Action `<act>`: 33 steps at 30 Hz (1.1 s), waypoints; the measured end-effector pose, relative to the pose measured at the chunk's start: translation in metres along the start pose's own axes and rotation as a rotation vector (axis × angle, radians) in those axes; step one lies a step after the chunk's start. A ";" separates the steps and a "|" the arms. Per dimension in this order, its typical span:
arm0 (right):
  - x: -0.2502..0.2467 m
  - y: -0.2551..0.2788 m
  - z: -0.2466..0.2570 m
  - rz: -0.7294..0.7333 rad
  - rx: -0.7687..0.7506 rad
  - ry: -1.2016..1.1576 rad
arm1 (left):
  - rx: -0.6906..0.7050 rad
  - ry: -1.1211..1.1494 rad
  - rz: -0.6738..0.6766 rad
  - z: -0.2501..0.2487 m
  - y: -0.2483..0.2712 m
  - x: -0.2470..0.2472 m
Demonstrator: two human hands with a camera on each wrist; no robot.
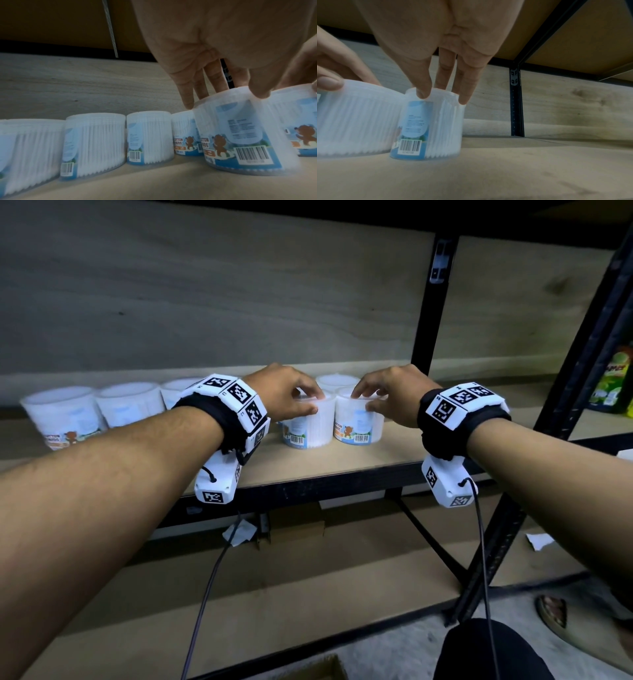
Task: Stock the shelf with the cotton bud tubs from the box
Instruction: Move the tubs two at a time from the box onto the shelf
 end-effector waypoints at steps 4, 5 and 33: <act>-0.001 0.006 0.004 0.038 -0.002 0.048 | 0.007 -0.089 0.035 -0.004 0.008 0.004; -0.002 0.009 0.005 0.048 0.004 0.055 | 0.001 -0.098 0.041 -0.003 0.011 0.004; -0.017 0.100 0.073 0.221 -0.026 0.072 | 0.006 0.022 0.191 -0.052 0.117 0.002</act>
Point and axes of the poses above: each hand's wrist, its own y-axis away from the middle knuckle, its own x-axis out of the palm, z = x × y, the point moved 4 cm from there along -y, towards the middle knuckle, and after that the axes turned 9 degrees about y, right-handed, at the moved point
